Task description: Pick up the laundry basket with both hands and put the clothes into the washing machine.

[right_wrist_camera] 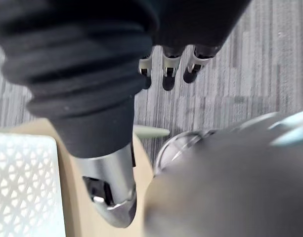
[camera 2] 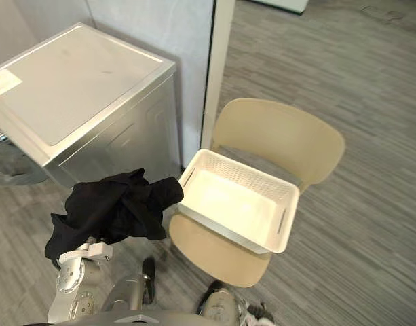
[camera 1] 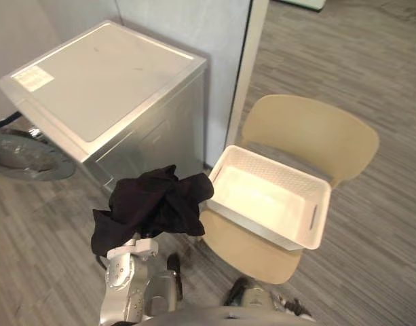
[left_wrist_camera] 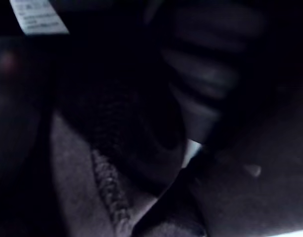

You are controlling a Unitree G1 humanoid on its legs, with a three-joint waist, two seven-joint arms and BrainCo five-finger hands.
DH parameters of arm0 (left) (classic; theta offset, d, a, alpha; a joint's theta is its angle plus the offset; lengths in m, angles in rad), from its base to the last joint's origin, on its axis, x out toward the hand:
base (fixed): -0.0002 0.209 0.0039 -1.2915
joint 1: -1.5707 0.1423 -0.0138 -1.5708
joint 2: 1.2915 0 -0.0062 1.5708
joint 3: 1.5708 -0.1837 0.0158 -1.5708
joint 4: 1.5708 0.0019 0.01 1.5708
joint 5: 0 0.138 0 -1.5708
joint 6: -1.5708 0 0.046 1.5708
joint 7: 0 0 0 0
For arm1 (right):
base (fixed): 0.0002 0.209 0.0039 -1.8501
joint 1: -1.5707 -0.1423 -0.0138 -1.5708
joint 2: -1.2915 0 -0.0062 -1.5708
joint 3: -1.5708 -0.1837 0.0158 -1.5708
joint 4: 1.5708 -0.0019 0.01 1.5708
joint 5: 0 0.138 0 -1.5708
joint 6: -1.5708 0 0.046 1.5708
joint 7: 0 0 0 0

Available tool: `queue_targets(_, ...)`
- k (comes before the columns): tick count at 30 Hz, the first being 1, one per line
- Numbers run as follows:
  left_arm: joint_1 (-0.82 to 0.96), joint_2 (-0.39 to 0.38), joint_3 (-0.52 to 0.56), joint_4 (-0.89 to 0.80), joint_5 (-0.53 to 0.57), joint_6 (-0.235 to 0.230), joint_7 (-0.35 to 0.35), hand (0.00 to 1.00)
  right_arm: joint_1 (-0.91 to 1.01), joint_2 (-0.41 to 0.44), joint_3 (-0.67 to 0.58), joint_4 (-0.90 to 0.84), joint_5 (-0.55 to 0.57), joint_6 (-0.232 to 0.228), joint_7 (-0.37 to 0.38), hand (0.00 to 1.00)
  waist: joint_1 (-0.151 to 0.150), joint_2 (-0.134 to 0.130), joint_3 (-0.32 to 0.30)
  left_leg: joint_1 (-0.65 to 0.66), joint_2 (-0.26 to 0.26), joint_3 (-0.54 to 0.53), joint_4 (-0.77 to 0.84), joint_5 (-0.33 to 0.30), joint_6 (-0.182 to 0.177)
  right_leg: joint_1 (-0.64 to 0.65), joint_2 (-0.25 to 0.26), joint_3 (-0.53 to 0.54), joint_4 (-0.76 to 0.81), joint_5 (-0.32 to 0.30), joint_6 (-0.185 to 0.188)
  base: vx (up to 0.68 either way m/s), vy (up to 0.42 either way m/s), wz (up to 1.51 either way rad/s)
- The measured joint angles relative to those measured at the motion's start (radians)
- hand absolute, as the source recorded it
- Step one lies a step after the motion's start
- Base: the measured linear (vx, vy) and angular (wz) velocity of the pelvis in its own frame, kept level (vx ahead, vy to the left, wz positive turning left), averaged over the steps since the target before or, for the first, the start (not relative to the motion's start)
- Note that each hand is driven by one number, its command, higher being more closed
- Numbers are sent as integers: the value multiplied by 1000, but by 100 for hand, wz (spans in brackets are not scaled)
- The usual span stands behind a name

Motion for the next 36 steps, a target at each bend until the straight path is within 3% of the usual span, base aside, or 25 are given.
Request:
queue_targets(2, -5, 2, -17, -2, -1, 0, -13, 100, -1, 11, 3, -36, 1, -1, 0, 0, -12, 14, -6, 74, 89, 14, 89, -48, -12, 35, -17, -44, 7, 5, 6, -71, 124, 67)
queue_targets(4, -21, 4, -59, 7, -1, 1, -15, 100, 1, 28, -33, -41, 4, -3, 0, 0, -34, 20, -33, 150, 202, 61, 126, -64, -7, 57, -57, -112, 7, 31, 39, -37, 324, 91)
queue_targets(5, -31, 5, -68, 17, 0, 1, -16, 100, 2, 30, -51, -32, 5, -3, 1, 0, -39, 26, -44, 158, 228, 76, 114, -58, -4, 57, -68, -128, 7, 43, 52, -8, 470, 109)
queue_targets(6, -55, 1, -85, 47, 0, 2, -21, 100, 3, 30, -84, -18, 9, -1, 0, 0, -53, 42, -70, 169, 244, 96, 58, -67, -30, 51, -91, -163, 6, 69, 73, -1, 469, 105)
queue_targets(7, -87, 3, -86, 80, 1, 6, -21, 100, -7, 39, -134, 19, 10, -8, -2, 0, -63, 34, -88, 170, 201, 129, -1, -101, -65, 43, -103, -177, -22, 99, 58, -17, 457, 103)
queue_targets(9, -117, 17, -68, 112, 1, 6, -18, 100, -9, 67, -160, 63, 13, -2, 0, 0, -70, 5, -108, 143, 163, 114, -73, -104, -77, 46, -76, -176, -83, 115, 46, -21, 253, 94)
queue_targets(10, -131, 27, -73, 129, 2, 6, -18, 100, -12, 68, -178, 93, 22, 2, -1, 0, -68, -14, -117, 142, 155, 109, -91, -116, -121, 71, -74, -191, -110, 169, 47, 4, 217, 84)
queue_targets(12, -133, 44, -79, 143, 3, 9, -18, 100, -12, 67, -195, 119, 22, 1, -7, 0, -55, -3, -111, 171, 146, 107, -110, -144, -162, 100, -80, -203, -103, 195, 44, 18, 277, 42)
queue_targets(16, -125, 82, -77, 146, 17, 15, -21, 100, -3, 66, -223, 152, 22, 22, -34, 0, -36, -24, -126, 218, 89, 74, -130, -148, -162, 176, -142, -223, -88, 234, 47, 9, 149, 43)
queue_targets(19, -87, 78, -79, 146, 43, 16, -22, 100, 8, 63, -255, 135, 23, 23, -36, 0, -16, -24, -126, 239, 15, 62, -166, -148, -127, 186, -236, -226, -21, 266, 21, -67, 150, 33)
queue_targets(20, -66, 73, -90, 146, 51, 17, -22, 100, 22, 61, -272, 122, 34, 24, -38, 0, -13, -27, -124, 256, -15, 59, -192, -139, -101, 185, -272, -214, 10, 291, -15, -59, 166, 49)
queue_targets(21, -42, 65, -114, 145, 73, 20, -24, 100, 49, 62, -286, 82, 47, 22, -39, 0, -11, -17, -128, 280, -48, 36, -217, -130, -75, 179, -306, -144, 52, 353, -103, -9, 197, 77)
queue_targets(22, -16, 54, -135, 144, 83, 20, -31, 100, 89, 66, -286, 52, 59, 25, -37, 0, -12, 2, -132, 301, -62, 4, -226, -132, -49, 144, -312, -6, 106, 467, -181, -3, 210, 79)
queue_targets(23, -8, 51, -144, 141, 83, 19, -34, 100, 97, 71, -294, 40, 72, 21, -36, 0, -15, 8, -132, 308, -59, -22, -224, -140, -37, 117, -296, 81, 142, 484, -181, -4, 173, 72)
queue_targets(24, -4, 56, -137, 143, 82, 17, -32, 100, 100, 100, -300, 15, 87, 25, -35, 0, -17, 12, -132, 313, -49, -56, -222, -147, -22, 69, -210, 237, 214, 292, -91, -5, 113, 75)
queue_targets(25, -14, 60, -132, 147, 81, 17, -31, 100, 111, 137, -295, -8, 100, 22, -32, 0, -29, -18, -129, 305, -44, -96, -225, -143, -15, 38, -102, 329, 259, 111, -58, 0, 89, 82)
queue_targets(26, -23, 66, -138, 151, 81, 17, -31, 100, 114, 160, -291, -15, 104, 21, -33, 0, -33, -38, -125, 300, -44, -114, -227, -141, -11, 22, -50, 364, 269, 46, -49, 0, 47, 95)
queue_targets(27, -41, 76, -156, 172, 81, 16, -32, 100, 115, 181, -288, -13, 132, 21, -33, 0, -41, -69, -115, 291, -46, -145, -227, -140, -10, -14, 45, 404, 280, -40, -29, 1, -12, 80)
queue_targets(28, -57, 80, -179, 213, 82, 18, -33, 100, 110, 182, -279, -20, 143, 21, -32, 0, -47, -78, -112, 284, -46, -165, -227, -144, -16, -49, 118, 401, 257, -89, 9, 12, -64, 71)
queue_targets(30, -82, 81, -215, 256, 82, 25, -36, 100, 116, 184, -266, -23, 164, 22, -33, 0, -57, -88, -113, 268, -58, -187, -229, -151, -18, -64, 172, 360, 96, -112, 36, 63, -126, 74)
queue_targets(31, -98, 84, -234, 263, 83, 29, -40, 100, 121, 187, -260, -20, 165, 21, -32, 0, -73, -119, -121, 263, -88, -184, -228, -146, -28, -52, 169, 348, -13, -65, 37, 140, -138, 109)
queue_targets(32, -113, 78, -247, 267, 85, 38, -43, 100, 130, 188, -263, -27, 165, 16, -32, 0, -89, -116, -121, 240, -76, -176, -180, -154, -24, -43, 162, 310, -18, -42, 48, 176, -133, 120)
queue_targets(33, -123, 57, -267, 256, 93, 45, -54, 100, 140, 186, -273, -27, 165, 4, -33, 0, -90, -82, -117, 214, -36, -157, -109, -189, -43, -21, 160, 248, -14, -14, 48, 212, -69, 88)
queue_targets(34, -125, 48, -284, 255, 101, 45, -60, 100, 139, 188, -287, -23, 165, 7, -32, 0, -76, -63, -118, 218, -15, -166, -91, -208, -55, 4, 168, 222, 6, -26, 40, 208, -73, 56)
queue_targets(36, -151, 51, -299, 255, 102, 47, -64, 100, 148, 185, -291, -26, 165, 6, -28, 0, -90, -52, -130, 240, -19, -217, -114, -229, -62, 19, 155, 197, 62, -73, 37, 223, -86, 47)
